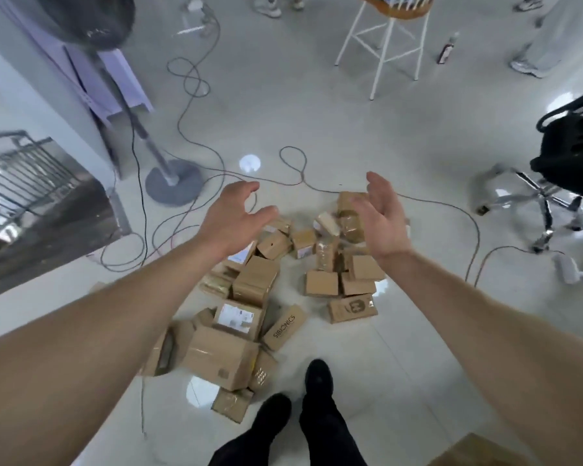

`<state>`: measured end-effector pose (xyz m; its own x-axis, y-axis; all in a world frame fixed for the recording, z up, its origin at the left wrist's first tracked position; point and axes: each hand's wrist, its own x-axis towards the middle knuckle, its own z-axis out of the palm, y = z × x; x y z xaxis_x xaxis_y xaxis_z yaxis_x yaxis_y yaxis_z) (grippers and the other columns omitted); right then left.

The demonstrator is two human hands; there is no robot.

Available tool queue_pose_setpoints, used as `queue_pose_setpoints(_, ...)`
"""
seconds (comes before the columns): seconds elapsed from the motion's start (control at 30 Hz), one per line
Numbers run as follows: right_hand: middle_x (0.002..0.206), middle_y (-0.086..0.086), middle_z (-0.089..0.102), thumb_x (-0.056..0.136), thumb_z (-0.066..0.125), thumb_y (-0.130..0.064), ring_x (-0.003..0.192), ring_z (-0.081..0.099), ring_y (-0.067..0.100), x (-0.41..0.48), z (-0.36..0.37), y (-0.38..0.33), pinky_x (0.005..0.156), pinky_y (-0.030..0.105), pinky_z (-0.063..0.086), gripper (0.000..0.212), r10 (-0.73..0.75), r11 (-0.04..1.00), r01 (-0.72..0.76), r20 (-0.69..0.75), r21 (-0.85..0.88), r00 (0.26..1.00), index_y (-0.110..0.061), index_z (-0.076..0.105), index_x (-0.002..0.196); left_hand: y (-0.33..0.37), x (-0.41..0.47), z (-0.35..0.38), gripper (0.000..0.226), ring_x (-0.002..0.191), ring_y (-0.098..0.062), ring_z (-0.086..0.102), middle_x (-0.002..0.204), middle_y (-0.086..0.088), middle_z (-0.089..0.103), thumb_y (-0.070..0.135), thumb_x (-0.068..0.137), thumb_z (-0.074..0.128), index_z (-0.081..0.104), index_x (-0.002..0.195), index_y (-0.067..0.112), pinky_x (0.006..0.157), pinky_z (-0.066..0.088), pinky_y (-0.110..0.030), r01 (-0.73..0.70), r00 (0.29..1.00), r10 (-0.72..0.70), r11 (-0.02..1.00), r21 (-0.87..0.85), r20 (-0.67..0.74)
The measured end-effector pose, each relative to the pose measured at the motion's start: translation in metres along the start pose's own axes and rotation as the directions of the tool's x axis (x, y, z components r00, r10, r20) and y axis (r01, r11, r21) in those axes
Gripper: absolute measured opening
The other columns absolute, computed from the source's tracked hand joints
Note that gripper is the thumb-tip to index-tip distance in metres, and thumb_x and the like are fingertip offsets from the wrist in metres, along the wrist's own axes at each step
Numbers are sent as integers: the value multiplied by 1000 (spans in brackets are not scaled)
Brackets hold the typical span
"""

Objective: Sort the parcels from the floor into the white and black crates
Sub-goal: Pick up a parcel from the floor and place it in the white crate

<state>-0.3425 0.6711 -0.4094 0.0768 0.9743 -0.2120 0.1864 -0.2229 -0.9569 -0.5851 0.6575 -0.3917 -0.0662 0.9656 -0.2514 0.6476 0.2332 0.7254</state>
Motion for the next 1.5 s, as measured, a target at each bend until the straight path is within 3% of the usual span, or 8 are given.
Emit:
queue_pose_setpoints(0.47, 159, -9, 43, 78, 70, -56, 144, 39, 6, -1, 148, 84, 121, 43, 33, 84, 142, 984, -81, 431, -158, 891, -32, 40, 153, -161, -37, -11, 67, 140, -22, 43, 157, -1, 40, 44, 93, 64, 43, 151, 19, 105, 33, -30, 373, 909, -380, 925, -75, -171)
queue_pose_setpoints(0.6, 155, -16, 46, 78, 66, -55, 139, 41, 2, -38, 185, 131, 117, 35, 31, 87, 251, 958, -160, 427, -239, 869, -35, 35, 157, -228, -54, 0, 70, 143, -22, 40, 159, -2, 38, 48, 92, 62, 41, 152, 19, 112, 33, -35, 415, 897, -422, 906, -81, -133)
queue_pose_setpoints(0.73, 117, -40, 52, 83, 63, -52, 111, 50, -7, -67, 219, 204, 108, 35, 37, 76, 362, 915, -243, 390, -321, 847, -36, 38, 153, -302, -69, 25, 75, 136, -23, 47, 159, 4, 37, 61, 87, 58, 41, 152, 27, 106, 38, -35, 488, 868, -490, 871, -48, -80)
queue_pose_setpoints(0.9, 130, -17, 63, 82, 66, -58, 121, 57, 9, -88, 259, 307, 110, 44, 45, 68, 511, 842, -394, 311, -367, 802, -34, 49, 144, -391, -70, 76, 70, 132, -29, 49, 152, -8, 43, 52, 90, 60, 47, 148, 16, 101, 43, -36, 561, 828, -561, 828, -6, -7)
queue_pose_setpoints(1.0, 126, -13, 66, 80, 65, -62, 119, 60, 14, -88, 276, 362, 107, 44, 48, 70, 582, 794, -459, 281, -399, 763, -36, 50, 144, -433, -61, 112, 64, 115, -26, 53, 137, -9, 53, 54, 91, 58, 53, 141, 16, 78, 41, -33, 571, 818, -574, 816, 94, 14)
queue_pose_setpoints(1.1, 125, -7, 63, 90, 64, -53, 115, 58, 16, -79, 287, 406, 93, 35, 44, 60, 624, 760, -503, 245, -412, 742, -30, 49, 144, -476, -45, 150, 74, 124, -26, 53, 150, -6, 44, 57, 91, 58, 42, 151, 19, 85, 39, -30, 596, 796, -602, 798, 92, 65)
queue_pose_setpoints(1.23, 105, -17, 56, 98, 60, -38, 91, 49, -1, -65, 300, 456, 91, 33, 35, 17, 656, 742, -556, 235, -374, 717, -40, 48, 109, -516, -23, 188, 76, 133, -31, 48, 161, -6, 28, 54, 95, 56, 30, 158, 21, 93, 42, -34, 633, 760, -642, 767, 107, 103)
queue_pose_setpoints(1.5, 119, -18, 61, 84, 59, -60, 106, 57, 10, -60, 329, 522, 95, 49, 48, 53, 772, 633, -734, 274, -246, 574, -40, 56, 133, -570, 1, 227, 89, 140, -36, 40, 159, -12, 34, 73, 88, 51, 26, 158, 23, 114, 35, -48, 714, 685, -715, 697, 67, 137)
